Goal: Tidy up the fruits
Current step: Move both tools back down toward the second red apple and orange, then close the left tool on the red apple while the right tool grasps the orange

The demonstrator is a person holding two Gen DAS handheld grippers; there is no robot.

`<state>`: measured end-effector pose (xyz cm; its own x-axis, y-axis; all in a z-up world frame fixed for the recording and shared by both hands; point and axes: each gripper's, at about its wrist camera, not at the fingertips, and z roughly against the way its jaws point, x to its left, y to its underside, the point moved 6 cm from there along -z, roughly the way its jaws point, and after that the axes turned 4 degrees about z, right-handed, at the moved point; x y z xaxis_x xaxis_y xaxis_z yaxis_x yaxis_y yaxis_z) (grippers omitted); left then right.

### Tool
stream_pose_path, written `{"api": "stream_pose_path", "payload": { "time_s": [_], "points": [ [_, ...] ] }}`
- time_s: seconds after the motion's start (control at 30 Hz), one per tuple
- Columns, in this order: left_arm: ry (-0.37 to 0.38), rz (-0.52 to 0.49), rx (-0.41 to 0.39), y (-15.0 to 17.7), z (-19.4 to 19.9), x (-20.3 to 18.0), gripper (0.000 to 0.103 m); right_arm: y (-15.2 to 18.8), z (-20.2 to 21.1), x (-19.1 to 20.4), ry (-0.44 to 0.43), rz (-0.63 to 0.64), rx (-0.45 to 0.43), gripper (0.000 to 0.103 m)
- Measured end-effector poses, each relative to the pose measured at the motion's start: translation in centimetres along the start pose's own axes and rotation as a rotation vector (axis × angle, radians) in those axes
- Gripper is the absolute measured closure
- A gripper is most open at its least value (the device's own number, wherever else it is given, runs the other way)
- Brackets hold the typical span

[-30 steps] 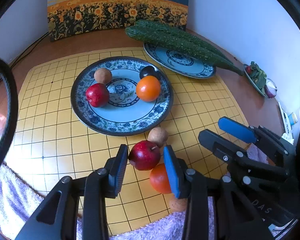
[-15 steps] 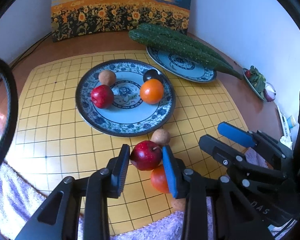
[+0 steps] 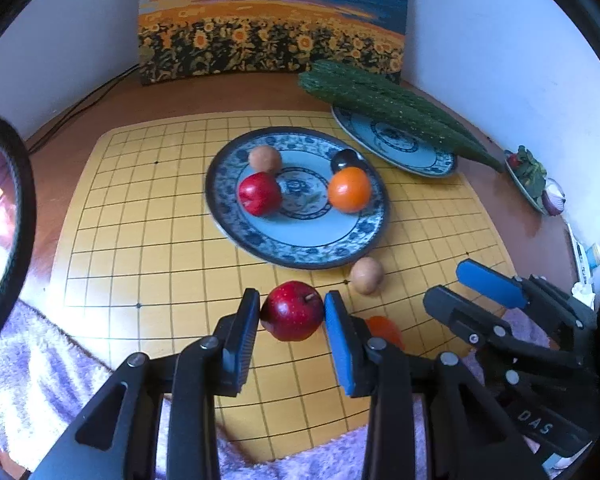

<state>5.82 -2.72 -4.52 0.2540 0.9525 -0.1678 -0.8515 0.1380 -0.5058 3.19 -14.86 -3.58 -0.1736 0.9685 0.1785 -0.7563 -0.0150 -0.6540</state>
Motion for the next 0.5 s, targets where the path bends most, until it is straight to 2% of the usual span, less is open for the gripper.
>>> {"api": "stream_pose_path", "payload": {
  "time_s": [0.5],
  "points": [
    [-0.056, 0.025, -0.024, 1.0, 0.4, 2.6, 0.068, 1.2, -0.7, 3.2, -0.029, 0.049, 0.032, 0.055]
  ]
}}
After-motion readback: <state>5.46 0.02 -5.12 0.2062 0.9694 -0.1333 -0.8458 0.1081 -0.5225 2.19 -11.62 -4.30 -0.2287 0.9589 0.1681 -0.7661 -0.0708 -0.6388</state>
